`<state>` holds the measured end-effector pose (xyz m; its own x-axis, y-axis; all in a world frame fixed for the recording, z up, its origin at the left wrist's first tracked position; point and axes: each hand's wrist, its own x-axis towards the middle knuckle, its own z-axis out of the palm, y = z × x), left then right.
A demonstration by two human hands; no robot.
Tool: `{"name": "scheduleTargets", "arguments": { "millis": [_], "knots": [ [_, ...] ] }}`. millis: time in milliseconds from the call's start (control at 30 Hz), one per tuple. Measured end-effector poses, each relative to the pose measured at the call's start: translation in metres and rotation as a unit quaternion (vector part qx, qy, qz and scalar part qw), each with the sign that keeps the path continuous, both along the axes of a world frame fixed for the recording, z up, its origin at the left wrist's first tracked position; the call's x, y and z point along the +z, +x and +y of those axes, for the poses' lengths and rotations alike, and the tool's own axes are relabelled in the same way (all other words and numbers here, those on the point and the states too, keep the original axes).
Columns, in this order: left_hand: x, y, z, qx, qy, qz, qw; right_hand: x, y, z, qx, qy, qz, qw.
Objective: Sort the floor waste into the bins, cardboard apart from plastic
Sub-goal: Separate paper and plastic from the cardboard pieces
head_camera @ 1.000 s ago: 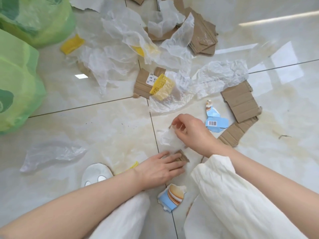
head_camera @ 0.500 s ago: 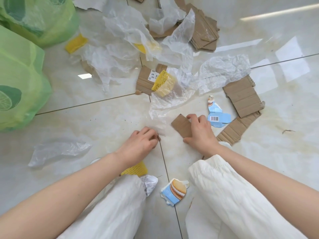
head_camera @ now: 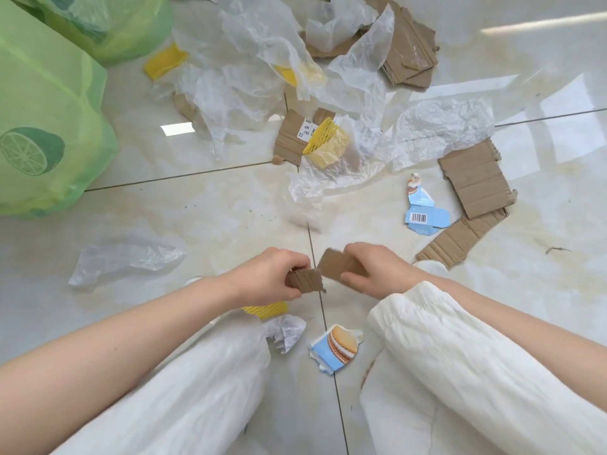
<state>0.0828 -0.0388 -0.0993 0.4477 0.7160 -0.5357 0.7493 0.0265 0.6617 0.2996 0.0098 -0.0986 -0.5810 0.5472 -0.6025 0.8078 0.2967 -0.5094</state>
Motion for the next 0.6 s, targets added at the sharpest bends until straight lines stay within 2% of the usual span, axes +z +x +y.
{"name": "scheduleTargets", "arguments": {
  "millis": [200, 300, 367, 433, 533, 600],
  "knots": [
    [-0.003, 0.013, -0.028, -0.106, -0.071, 0.07, 0.989, -0.004, -0.005, -0.041, 0.086, -0.039, -0.065, 0.993],
    [-0.006, 0.016, -0.034, -0.16, -0.075, 0.083, 0.981, -0.013, -0.007, -0.05, 0.138, -0.019, -0.094, 0.986],
    [-0.008, 0.02, -0.038, -0.217, -0.036, 0.116, 0.969, -0.019, -0.009, -0.059, 0.175, 0.043, -0.118, 0.977],
    [-0.013, 0.024, -0.045, -0.261, 0.047, 0.164, 0.95, -0.025, -0.009, -0.071, 0.202, 0.104, -0.138, 0.964],
    [-0.019, 0.026, -0.055, -0.285, 0.155, 0.193, 0.926, -0.032, -0.01, -0.079, 0.172, 0.153, -0.137, 0.964],
    [-0.024, 0.024, -0.054, -0.274, 0.182, 0.205, 0.922, -0.034, -0.012, -0.077, 0.148, 0.16, -0.148, 0.965]
  ]
}}
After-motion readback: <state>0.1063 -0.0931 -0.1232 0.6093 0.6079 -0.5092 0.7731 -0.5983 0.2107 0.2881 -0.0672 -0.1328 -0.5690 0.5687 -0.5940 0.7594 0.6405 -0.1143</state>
